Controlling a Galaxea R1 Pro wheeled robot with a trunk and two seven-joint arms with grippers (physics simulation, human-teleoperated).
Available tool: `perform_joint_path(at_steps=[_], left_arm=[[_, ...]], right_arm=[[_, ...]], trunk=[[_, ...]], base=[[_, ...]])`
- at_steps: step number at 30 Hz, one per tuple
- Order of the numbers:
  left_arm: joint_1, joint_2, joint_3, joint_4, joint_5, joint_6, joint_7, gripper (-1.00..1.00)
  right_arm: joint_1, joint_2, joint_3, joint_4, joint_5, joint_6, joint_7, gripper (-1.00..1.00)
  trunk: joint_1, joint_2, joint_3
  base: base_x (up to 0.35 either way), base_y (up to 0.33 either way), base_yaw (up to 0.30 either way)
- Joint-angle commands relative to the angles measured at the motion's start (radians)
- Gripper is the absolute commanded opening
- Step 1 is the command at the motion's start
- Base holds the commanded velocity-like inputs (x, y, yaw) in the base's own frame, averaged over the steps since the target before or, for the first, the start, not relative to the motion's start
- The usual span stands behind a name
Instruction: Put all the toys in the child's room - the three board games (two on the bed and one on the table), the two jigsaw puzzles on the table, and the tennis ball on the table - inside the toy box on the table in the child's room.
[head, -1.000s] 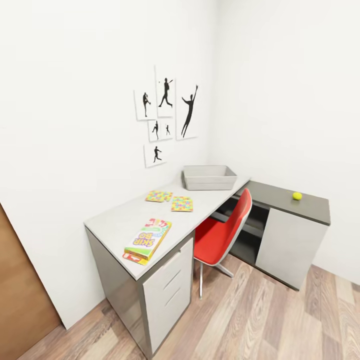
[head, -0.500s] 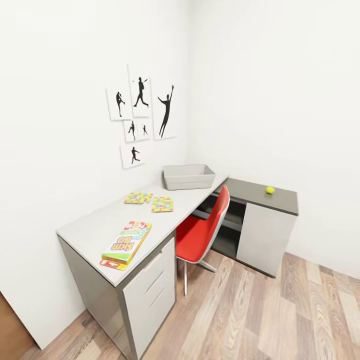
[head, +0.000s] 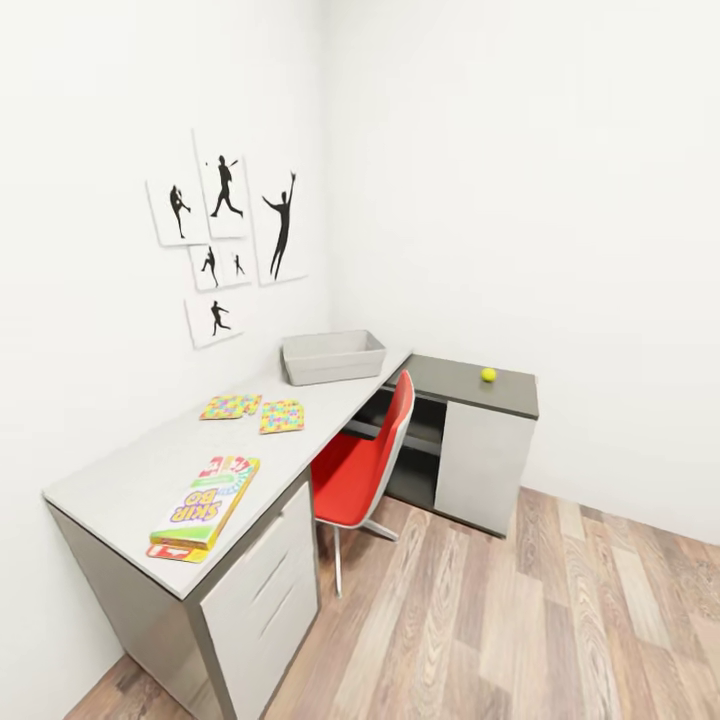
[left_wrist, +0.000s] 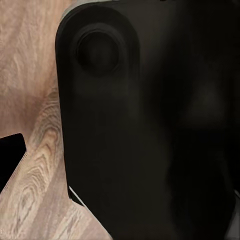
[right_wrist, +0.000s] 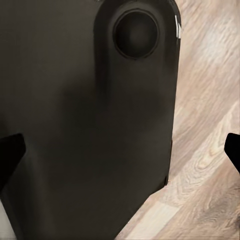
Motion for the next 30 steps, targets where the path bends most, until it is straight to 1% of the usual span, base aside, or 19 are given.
perform_joint_path(at_steps=[1, 14, 21, 25, 26, 30], left_arm=[[0.000, 0.000, 0.000, 0.000, 0.000, -0.003, 0.000, 1.00], [0.000, 0.000, -0.010, 0.000, -0.006, -0.003, 0.000, 1.00], [0.000, 0.002, -0.011, 0.000, -0.006, -0.005, 0.000, 1.00], [0.000, 0.003, -0.012, 0.000, -0.006, -0.024, 0.000, 1.00], [0.000, 0.004, -0.012, 0.000, -0.006, -0.047, 0.000, 1.00], [0.000, 0.009, -0.013, 0.000, -0.006, -0.071, 0.000, 1.00]], right_arm=[[-0.001, 0.000, 0.000, 0.001, 0.000, -0.001, 0.001, 1.00], [-0.001, 0.002, 0.001, 0.001, 0.001, -0.002, 0.003, 1.00], [-0.001, 0.001, 0.000, 0.001, 0.000, -0.028, 0.003, 1.00], [-0.001, 0.001, 0.000, 0.001, 0.000, -0.034, 0.003, 1.00], [-0.001, 0.001, 0.000, 0.001, 0.000, -0.035, 0.003, 1.00], [-0.001, 0.001, 0.000, 0.001, 0.000, -0.037, 0.003, 1.00]], trunk=[[-0.004, 0.007, 0.003], [-0.054, 0.098, 0.039], [-0.081, 0.147, 0.054], [-0.096, 0.175, 0.063], [-0.100, 0.182, 0.066], [-0.115, 0.210, 0.074]], base=[[0.000, 0.000, -0.283], [0.000, 0.000, -0.268], [0.000, 0.000, -0.235], [0.000, 0.000, -0.232], [0.000, 0.000, -0.231], [0.000, 0.000, -0.231]])
